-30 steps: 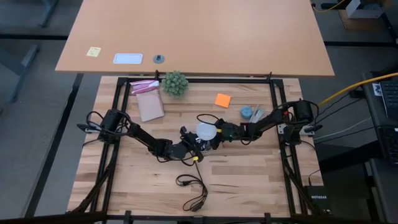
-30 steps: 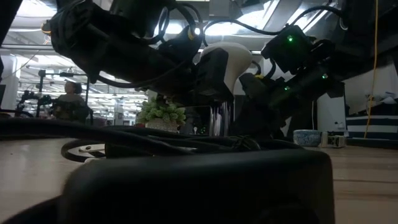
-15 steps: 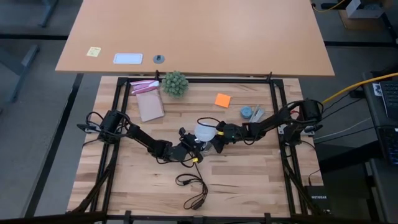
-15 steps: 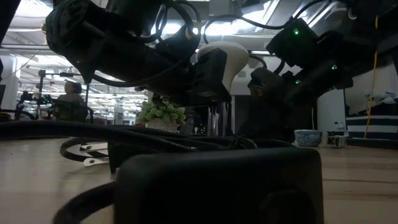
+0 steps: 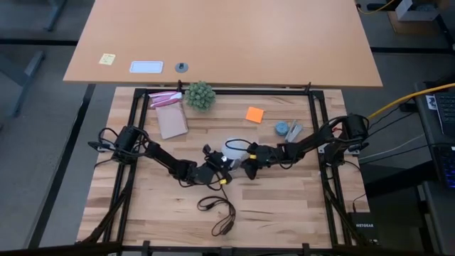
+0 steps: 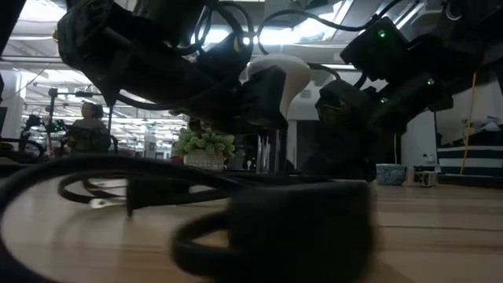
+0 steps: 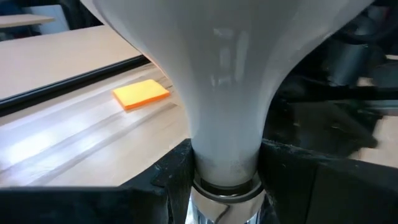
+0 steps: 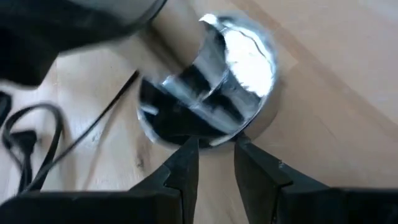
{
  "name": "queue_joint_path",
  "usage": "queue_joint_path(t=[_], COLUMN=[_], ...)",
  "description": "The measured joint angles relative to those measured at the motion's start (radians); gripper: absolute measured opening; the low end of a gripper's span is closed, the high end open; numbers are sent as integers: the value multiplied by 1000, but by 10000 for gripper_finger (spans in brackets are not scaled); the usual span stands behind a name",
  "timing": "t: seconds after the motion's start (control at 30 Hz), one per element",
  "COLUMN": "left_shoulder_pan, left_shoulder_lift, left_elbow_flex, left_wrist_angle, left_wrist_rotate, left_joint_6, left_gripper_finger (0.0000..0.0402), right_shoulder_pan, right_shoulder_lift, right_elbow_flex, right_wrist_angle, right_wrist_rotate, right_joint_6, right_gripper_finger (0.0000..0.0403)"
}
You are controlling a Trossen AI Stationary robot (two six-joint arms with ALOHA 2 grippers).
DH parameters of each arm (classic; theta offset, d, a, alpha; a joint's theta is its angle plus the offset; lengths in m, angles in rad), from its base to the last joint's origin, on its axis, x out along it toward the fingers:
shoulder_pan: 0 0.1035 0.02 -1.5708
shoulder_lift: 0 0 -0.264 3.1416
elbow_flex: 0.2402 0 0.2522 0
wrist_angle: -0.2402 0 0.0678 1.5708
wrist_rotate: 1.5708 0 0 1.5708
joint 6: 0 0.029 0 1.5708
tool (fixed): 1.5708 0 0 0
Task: Screw lightbulb
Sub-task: Remove the white lightbulb from the silver lamp
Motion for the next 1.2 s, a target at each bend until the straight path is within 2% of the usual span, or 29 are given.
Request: queue_joint_path(t=[0.17,0.3,0.53,0.7,0.83,0.9,1.03,1.2], left_shoulder_pan=[5,9,-2,-12,-17,-18,-19,-19], left_shoulder_lift=[1,2,2,2,2,2,2,2], left_elbow_flex=[0,1,1,0,0,0,0,0], left_wrist_angle=[-2,-1,-2,-5,-5,-6,-6,-7], left_wrist_rotate=[-38,-40,-46,-51,-51,-52,-50,-48], left_joint_6=[-13,-16,-15,-12,-12,-12,-12,-24], left_gripper_finger=[153,153,153,153,153,153,153,153], right_shoulder_pan=[4,0,-1,-2,-2,-16,-72,-147], right_shoulder_lift=[0,0,-38,-161,-251,-267,-246,-137], right_elbow_flex=[1,2,2,3,3,3,3,3], right_wrist_angle=[6,5,-8,-97,-183,-183,-138,-37], right_wrist_rotate=[-42,-31,-19,106,305,373,334,240], right_joint_6=[-3,-5,-108,-186,-254,-272,-275,-274], right_gripper_finger=[101,101,101,101,101,101,101,101])
